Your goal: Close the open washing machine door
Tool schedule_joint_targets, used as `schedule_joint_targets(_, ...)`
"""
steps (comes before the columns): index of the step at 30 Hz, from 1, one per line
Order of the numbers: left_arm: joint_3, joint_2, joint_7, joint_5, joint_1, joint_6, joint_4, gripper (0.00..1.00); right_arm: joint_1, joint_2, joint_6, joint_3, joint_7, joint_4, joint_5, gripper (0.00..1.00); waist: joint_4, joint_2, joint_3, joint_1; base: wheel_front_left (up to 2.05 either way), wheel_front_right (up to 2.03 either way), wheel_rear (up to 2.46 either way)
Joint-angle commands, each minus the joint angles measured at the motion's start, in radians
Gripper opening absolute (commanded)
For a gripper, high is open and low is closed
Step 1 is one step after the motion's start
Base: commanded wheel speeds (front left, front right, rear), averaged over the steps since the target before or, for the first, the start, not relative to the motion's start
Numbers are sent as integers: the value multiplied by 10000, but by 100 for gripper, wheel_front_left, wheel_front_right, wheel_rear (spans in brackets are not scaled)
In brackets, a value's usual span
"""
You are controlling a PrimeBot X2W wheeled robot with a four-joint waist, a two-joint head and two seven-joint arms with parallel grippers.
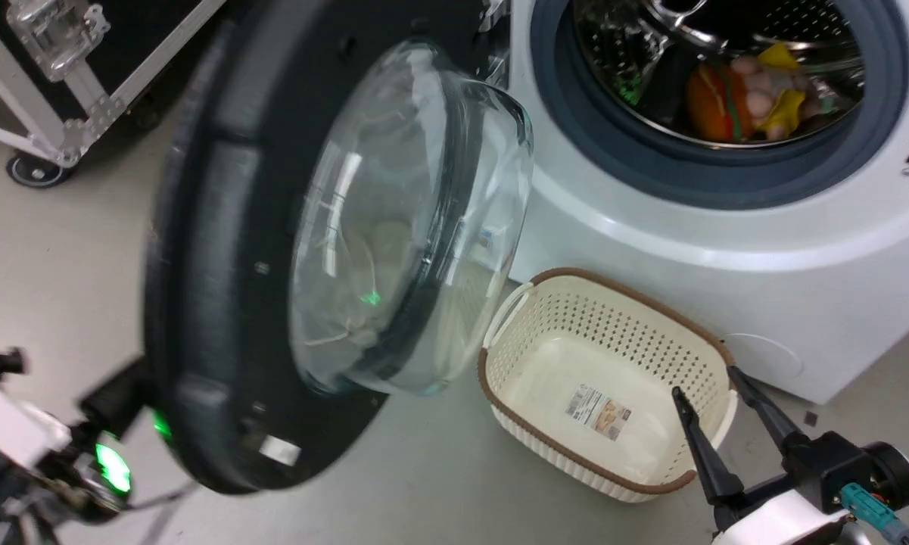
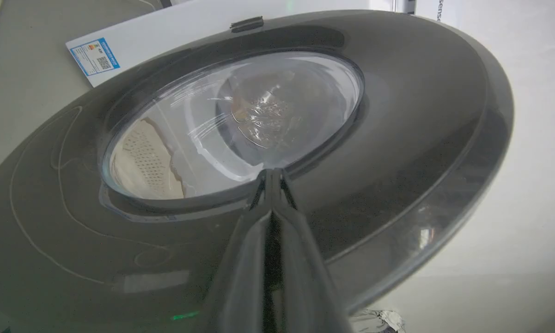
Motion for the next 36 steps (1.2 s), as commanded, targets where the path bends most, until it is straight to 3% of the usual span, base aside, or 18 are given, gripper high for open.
schedule_joint_targets(1, -342, -256, 111, -54, 356, -9, -302, 0, -17, 85, 8, -119, -89, 38, -69, 100, -145, 0, -172, 1, 0, 0, 0)
schedule_joint_targets(8, -2037, -576, -380, -580, 1749, -61, -1608, 0, 34, 195, 8, -454, -98, 11, -191, 100, -891, 0, -539, 1, 0, 0, 0)
schedule_joint_targets(19, -5304, -586, -3313, -921, 2857, -966, -1893, 0, -421, -68, 8, -931, 342, -948, -31, 100, -3177, 0, -235, 1, 0, 0, 0)
schedule_joint_targets(27, -7023, -587, -5872, -1515, 1248, -1440, -624, 0, -547, -72, 8, -1052, 520, -1402, 19, 100, -4794, 0, 537, 1, 0, 0, 0)
schedule_joint_targets(36, -8422, -587, -8672, -2483, -1775, -1661, 1536, 0, -623, 143, 8, -793, 274, -1004, 109, 100, -5917, 0, 1208, 1, 0, 0, 0)
